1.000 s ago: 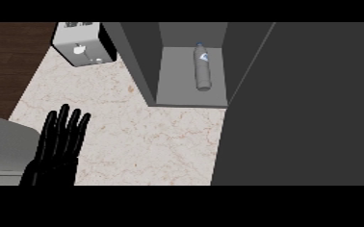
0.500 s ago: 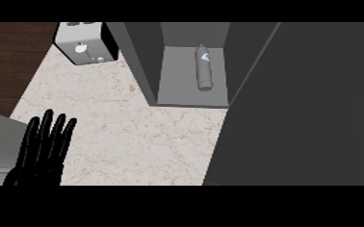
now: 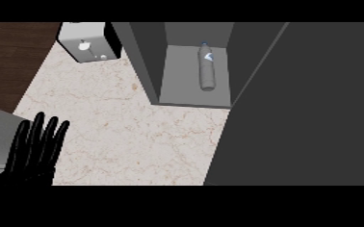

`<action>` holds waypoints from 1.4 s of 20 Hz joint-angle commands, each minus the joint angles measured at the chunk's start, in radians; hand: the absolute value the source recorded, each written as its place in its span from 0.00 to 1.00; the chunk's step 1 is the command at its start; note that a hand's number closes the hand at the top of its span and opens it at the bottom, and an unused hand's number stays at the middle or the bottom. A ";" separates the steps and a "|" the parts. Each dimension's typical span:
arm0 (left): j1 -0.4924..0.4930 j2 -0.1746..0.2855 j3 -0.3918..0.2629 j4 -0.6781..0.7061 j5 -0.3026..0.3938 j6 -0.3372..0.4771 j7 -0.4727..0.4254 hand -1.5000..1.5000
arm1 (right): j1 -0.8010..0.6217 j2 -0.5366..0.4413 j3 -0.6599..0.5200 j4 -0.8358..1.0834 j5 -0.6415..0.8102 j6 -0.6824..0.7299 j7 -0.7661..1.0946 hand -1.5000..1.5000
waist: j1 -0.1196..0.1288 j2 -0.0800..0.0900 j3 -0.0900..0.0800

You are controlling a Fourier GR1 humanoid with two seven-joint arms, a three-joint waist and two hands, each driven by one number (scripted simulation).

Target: Pick up the bottled water, place it into the cabinet and close the cabinet

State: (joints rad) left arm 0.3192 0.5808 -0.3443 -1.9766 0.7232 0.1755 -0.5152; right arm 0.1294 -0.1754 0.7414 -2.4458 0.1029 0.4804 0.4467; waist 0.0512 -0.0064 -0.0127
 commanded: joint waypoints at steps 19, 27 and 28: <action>0.024 0.051 0.053 -0.006 0.039 -0.114 -0.022 0.00 | -0.079 0.167 0.036 0.175 -0.147 -0.117 0.040 1.00 | 0.088 0.042 -0.002; 0.007 0.057 0.057 -0.006 0.044 -0.133 -0.019 0.00 | -0.054 0.168 0.019 0.284 -0.460 -0.063 0.110 1.00 | 0.122 0.057 0.000; 0.012 0.061 0.051 -0.005 0.042 -0.146 -0.019 0.00 | -0.051 0.168 -0.015 0.287 -0.468 -0.090 0.112 1.00 | 0.108 0.054 0.000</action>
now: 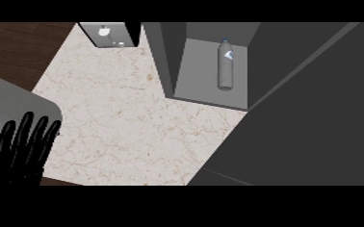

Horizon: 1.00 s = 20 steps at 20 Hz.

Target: Pick up the bottled water, place it into the cabinet and close the cabinet

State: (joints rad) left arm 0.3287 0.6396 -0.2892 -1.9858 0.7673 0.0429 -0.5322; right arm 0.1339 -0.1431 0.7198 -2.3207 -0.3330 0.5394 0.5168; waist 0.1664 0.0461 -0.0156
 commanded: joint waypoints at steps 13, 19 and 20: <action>0.029 0.014 0.045 0.019 0.021 -0.017 -0.009 0.00 | -0.031 0.137 -0.252 0.160 -0.010 -0.379 -0.087 1.00 | -0.054 -0.003 0.006; 0.015 0.017 0.043 0.011 0.036 -0.040 0.001 0.00 | -0.266 0.140 -0.361 0.359 -0.038 -0.543 -0.112 1.00 | -0.016 -0.005 0.009; 0.010 0.010 0.034 0.011 0.036 -0.036 0.007 0.00 | -0.320 0.141 -0.360 0.409 -0.044 -0.586 -0.132 1.00 | -0.021 -0.007 0.011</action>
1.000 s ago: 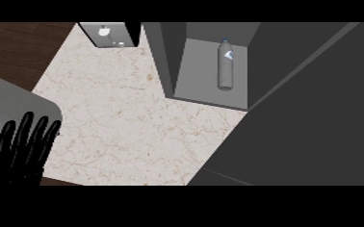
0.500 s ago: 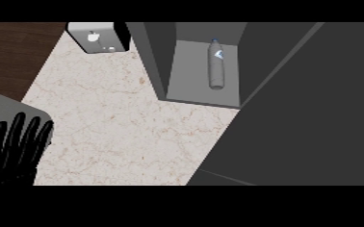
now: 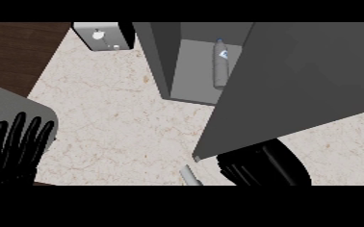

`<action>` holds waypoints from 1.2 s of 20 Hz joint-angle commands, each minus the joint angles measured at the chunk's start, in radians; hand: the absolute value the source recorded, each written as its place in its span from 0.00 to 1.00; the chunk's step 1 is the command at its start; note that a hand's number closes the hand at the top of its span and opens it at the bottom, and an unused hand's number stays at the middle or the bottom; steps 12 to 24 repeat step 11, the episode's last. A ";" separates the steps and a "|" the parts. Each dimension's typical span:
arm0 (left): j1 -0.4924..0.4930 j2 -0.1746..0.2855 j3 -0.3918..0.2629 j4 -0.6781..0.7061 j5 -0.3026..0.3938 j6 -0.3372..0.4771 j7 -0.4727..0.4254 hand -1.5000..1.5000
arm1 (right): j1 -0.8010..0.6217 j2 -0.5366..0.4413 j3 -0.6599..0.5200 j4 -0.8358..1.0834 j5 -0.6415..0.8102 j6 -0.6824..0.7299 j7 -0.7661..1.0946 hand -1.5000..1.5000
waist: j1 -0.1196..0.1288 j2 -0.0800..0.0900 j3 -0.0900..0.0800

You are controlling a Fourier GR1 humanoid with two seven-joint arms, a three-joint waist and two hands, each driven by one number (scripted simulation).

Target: Pick up the bottled water, place it into the cabinet and close the cabinet

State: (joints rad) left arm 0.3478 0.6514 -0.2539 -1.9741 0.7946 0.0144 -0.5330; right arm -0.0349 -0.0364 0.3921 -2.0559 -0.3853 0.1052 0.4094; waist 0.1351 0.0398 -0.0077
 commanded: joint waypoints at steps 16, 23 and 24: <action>0.024 -0.023 -0.027 0.009 -0.012 -0.021 0.002 0.00 | -0.741 0.036 -0.140 0.717 -0.136 -0.393 -0.112 1.00 | 0.000 -0.016 0.007; 0.024 -0.023 -0.027 0.009 -0.012 -0.021 0.002 0.00 | -0.741 0.036 -0.140 0.717 -0.136 -0.393 -0.112 1.00 | 0.000 -0.016 0.007; 0.024 -0.023 -0.027 0.009 -0.012 -0.021 0.002 0.00 | -0.741 0.036 -0.140 0.717 -0.136 -0.393 -0.112 1.00 | 0.000 -0.016 0.007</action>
